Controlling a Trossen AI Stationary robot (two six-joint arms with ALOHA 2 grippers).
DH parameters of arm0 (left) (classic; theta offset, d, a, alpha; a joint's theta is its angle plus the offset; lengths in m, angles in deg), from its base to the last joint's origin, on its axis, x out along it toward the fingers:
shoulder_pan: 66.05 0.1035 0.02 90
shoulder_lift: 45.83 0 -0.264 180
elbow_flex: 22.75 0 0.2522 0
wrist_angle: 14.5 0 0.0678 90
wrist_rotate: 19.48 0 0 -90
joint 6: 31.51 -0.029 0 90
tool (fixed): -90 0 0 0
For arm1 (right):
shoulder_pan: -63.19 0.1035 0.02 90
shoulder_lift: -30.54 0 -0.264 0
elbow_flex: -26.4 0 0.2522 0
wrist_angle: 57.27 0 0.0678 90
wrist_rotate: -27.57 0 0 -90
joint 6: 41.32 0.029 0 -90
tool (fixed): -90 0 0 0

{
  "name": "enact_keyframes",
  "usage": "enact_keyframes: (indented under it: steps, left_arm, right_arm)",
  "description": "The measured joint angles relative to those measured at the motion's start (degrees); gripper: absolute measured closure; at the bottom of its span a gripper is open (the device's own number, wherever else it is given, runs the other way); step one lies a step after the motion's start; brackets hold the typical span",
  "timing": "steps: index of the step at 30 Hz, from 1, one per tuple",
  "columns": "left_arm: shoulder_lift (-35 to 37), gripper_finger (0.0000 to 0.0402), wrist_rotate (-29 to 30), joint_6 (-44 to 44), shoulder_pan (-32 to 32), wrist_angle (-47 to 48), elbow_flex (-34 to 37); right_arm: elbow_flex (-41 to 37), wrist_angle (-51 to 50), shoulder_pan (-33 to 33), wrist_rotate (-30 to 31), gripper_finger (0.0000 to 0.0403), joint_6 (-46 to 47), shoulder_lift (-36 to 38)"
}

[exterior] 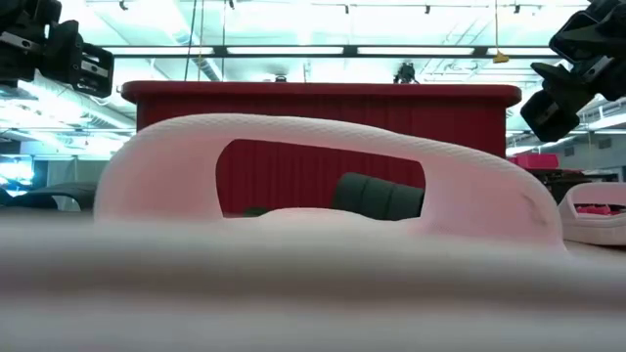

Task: Pick and place slides into bin

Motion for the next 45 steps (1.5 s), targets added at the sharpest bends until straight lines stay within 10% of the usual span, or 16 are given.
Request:
enact_keyframes:
  steps: [23,36,45]
  left_arm:
    - [-0.1,0.0230,1.0,1.6,0.0,-9.3,-2.1]
    - [-11.8,0.0230,36.5,-13.8,0.0,0.6,-39.5]
    - [-25.4,0.0230,40.1,-13.4,0.0,1.2,-57.7]
  right_arm:
    - [0.0,0.0,0.0,0.0,0.0254,0.0,0.0]
    - [0.0,0.0,0.0,0.0,0.0254,0.0,0.0]
    - [0.0,0.2,0.0,2.2,0.0254,-1.6,0.0]
